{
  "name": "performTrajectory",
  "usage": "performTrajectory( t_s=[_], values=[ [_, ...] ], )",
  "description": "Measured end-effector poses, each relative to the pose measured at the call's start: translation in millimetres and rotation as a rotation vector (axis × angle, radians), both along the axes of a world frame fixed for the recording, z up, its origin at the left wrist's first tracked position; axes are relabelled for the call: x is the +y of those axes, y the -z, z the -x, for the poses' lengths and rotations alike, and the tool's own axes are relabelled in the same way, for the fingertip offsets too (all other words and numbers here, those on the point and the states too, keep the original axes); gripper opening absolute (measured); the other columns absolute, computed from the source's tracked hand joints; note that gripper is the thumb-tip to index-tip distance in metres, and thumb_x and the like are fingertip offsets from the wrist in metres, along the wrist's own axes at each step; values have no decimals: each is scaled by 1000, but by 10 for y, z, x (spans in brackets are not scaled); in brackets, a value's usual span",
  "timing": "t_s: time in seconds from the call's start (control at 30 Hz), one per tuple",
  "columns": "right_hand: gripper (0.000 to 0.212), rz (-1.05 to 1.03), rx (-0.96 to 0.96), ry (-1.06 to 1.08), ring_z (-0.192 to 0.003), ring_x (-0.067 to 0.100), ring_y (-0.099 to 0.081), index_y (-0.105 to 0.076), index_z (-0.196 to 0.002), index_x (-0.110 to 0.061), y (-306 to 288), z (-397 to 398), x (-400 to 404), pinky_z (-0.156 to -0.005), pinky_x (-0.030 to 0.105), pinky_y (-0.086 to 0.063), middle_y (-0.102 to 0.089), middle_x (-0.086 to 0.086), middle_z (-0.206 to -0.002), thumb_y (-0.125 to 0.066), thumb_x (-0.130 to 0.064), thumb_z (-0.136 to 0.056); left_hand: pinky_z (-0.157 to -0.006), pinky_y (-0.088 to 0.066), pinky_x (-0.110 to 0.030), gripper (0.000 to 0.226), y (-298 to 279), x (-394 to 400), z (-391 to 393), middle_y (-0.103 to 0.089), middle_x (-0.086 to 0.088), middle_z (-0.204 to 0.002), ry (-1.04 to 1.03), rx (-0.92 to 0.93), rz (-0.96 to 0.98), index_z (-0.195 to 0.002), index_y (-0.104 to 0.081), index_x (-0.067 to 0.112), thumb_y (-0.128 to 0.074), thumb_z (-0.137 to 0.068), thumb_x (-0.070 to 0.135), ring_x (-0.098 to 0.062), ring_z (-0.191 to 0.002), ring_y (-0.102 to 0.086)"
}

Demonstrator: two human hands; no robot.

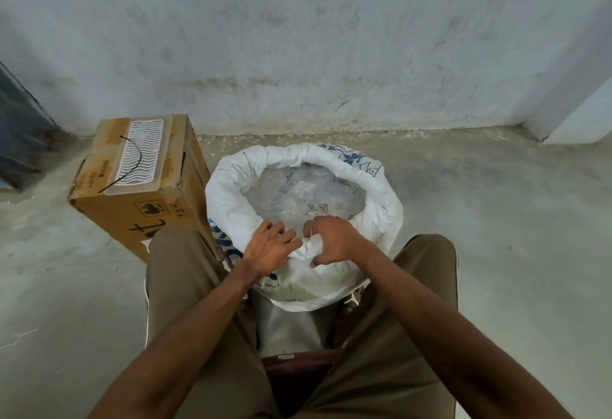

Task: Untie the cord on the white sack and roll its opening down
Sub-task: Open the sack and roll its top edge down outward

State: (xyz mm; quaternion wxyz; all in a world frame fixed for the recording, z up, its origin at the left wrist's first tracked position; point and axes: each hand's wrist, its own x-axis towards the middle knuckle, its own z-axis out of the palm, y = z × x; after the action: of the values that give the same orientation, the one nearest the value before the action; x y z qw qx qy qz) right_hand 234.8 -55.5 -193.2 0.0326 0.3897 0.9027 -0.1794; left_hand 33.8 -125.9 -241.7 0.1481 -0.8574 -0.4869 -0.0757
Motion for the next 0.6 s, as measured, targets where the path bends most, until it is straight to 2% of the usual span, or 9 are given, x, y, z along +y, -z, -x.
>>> performTrajectory(
  t_s=[0.07, 0.13, 0.2, 0.27, 0.37, 0.4, 0.47, 0.53, 0.6],
  values=[
    [48, -38, -22, 31, -91, 22, -66, -62, -98, -25, 54, 106, -56, -77, 34, -52, -68, -4, -98, -85, -34, -58, -65, -37, -35, 30, -66, -5, 29, -58, 4, -76, -4, -43, 111, -82, -63, 21, -76, -55, 17, -23, -73, -54],
    [34, -130, -37, 63, -91, 28, -68, -64, -96, -23, 86, 156, -100, -76, 34, -52, -70, 1, -95, -76, -22, -64, -79, -35, -36, 41, -208, 25, 110, -60, 10, -83, -47, -116, 321, -92, -67, 28, -77, -53, 37, -19, -91, -55],
    [28, -205, -68, 58, -91, 30, -69, -66, -94, -22, 100, 161, -132, -76, 32, -50, -72, 4, -92, -68, -15, -67, -98, -29, -40, 57, -376, 65, 203, -63, 14, -98, -99, -126, 496, -105, -69, 36, -73, -51, 55, -13, -115, -44],
    [23, -270, -75, 43, -84, 31, -70, -67, -87, -19, 135, 144, -166, -72, 30, -46, -74, 3, -87, -66, -12, -66, -104, -29, -41, 64, -493, 103, 306, -64, 15, -112, -117, -142, 563, -114, -68, 40, -75, -53, 56, -11, -120, -43],
    [8, -374, 42, 8, -59, 30, -66, -63, -68, -15, 287, 112, -274, -61, 28, -45, -68, 3, -64, -56, -13, -64, -94, -41, -37, 72, -536, 141, 412, -64, 6, -112, -157, -78, 621, -126, -59, 36, -79, -59, 51, -17, -105, -58],
    [11, -418, 61, -17, -55, 29, -65, -63, -65, -15, 354, 97, -300, -60, 29, -46, -66, 2, -61, -53, -14, -64, -94, -42, -37, 69, -527, 150, 396, -66, 4, -111, -171, -11, 626, -126, -58, 33, -79, -62, 50, -18, -103, -60],
    [14, -473, 48, -33, -58, 28, -66, -66, -69, -17, 479, 52, -321, -62, 30, -48, -68, 1, -64, -62, -10, -57, -91, -41, -37, 52, -470, 135, 327, -69, 3, -105, -138, 140, 558, -116, -63, 28, -77, -69, 45, -20, -100, -61],
    [28, -364, -5, 10, -67, 28, -68, -66, -78, -19, 420, 33, -291, -67, 32, -46, -69, -1, -73, -70, -8, -52, -83, -42, -35, 36, -388, 94, 278, -69, 3, -96, -94, 245, 483, -103, -66, 24, -77, -70, 33, -21, -93, -63],
    [35, -226, -2, 116, -79, 24, -65, -58, -87, -24, 276, 31, -223, -71, 33, -45, -64, -6, -86, -72, -25, -55, -70, -45, -33, 33, -236, 49, 324, -66, 5, -83, -62, 238, 416, -91, -67, 22, -82, -61, 21, -22, -78, -62]
  ],
)
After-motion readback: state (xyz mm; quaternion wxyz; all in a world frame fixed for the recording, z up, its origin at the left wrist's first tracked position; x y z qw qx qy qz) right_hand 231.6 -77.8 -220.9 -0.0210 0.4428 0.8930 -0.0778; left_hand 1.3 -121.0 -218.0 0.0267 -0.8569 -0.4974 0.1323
